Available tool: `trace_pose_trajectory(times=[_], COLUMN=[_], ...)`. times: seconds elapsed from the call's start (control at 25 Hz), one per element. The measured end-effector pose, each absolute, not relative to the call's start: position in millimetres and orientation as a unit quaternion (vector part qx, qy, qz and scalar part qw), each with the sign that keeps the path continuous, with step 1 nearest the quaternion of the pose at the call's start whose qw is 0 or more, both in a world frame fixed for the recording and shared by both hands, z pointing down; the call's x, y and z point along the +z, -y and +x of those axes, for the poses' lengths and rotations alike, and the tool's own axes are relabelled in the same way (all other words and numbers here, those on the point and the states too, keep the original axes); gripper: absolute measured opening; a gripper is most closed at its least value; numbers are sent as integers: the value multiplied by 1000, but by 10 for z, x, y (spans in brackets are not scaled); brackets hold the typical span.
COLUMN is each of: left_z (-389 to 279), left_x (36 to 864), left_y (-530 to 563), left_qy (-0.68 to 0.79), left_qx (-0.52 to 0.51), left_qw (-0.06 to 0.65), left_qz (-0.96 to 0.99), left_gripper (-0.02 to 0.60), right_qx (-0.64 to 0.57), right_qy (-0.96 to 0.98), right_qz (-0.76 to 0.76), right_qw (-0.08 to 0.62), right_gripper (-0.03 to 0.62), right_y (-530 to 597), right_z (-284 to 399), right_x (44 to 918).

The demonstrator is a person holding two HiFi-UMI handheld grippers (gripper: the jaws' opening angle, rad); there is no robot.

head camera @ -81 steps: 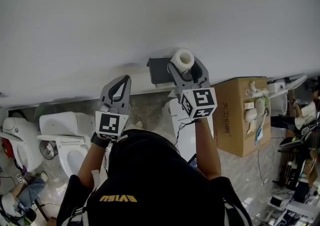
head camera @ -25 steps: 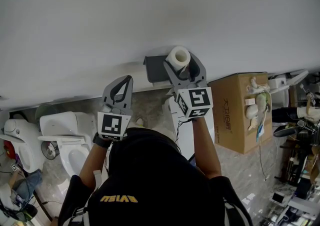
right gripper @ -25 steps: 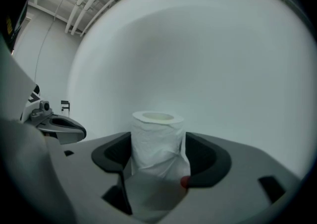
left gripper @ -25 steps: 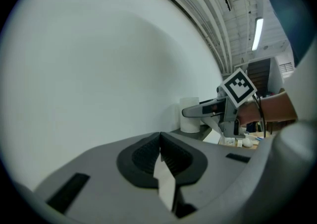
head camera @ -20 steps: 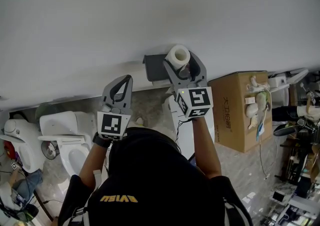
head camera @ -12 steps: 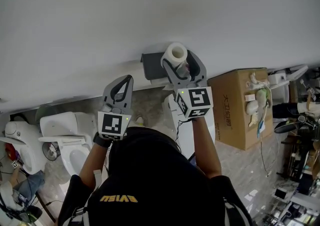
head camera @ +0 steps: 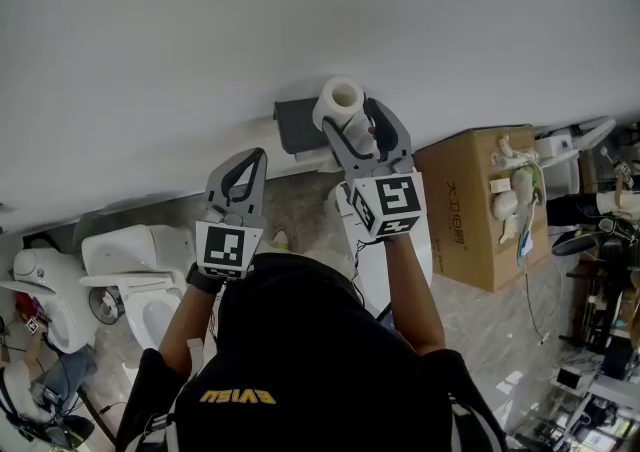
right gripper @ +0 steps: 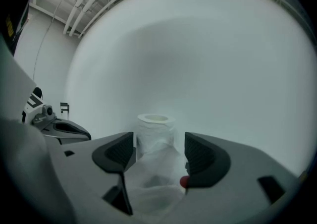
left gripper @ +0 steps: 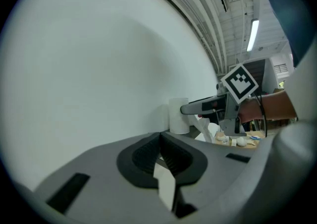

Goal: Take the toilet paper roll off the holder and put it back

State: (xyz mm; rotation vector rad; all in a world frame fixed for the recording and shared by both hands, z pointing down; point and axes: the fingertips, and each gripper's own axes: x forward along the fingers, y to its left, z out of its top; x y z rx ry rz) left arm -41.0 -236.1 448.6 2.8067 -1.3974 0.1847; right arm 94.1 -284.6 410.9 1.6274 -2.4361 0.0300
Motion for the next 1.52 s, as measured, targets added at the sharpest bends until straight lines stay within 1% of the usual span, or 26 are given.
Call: trace_pose_trajectory(times=[0.2,0.44,0.64,0.8,0.92,1.0,1.08,1.28,1.4,1.52], left_z=[-341,-286,-236,-193,-314,-263,-184,-265,-266,-252], left_x=[4452,4518,4461,4309,4128,4085,4153,4300,4307,4209], left_y=[2326,2255,2067,1851,1598,1331,1043,500,297,154], left_qy=[438,427,421,451,481,479,479,510,512,517], left_qx=[53,65,73,64,58,71,91,103,119,113], left_qw=[-1,15,-5,-9,-7,-21,-27,7,-1,-10], left_qz=[898,902,904,890,875,875,873,854,851,848], left_gripper=[11,11,11,11,11,11,11,11,11,11], right_qx=[10,21,16,14,24,24,20,18,16,16], right_qy=[825,819,818,818,827,838,846,858,861,859], right_qz=[555,563,564,563,554,540,527,507,503,508], right_qw=[104,110,114,111,91,78,80,82,74,68], right_gripper=[316,314,314,310,307,305,302,295,291,285], right_y=[2766,2574,2202,1849,1629,1490,1324,894,722,578], right_z=[986,1068,1164,1389,1419,1401,1392,1377,1383,1446], right_x=[4085,4079,4017,3927,3864,3789,3764,3807,3788,3748])
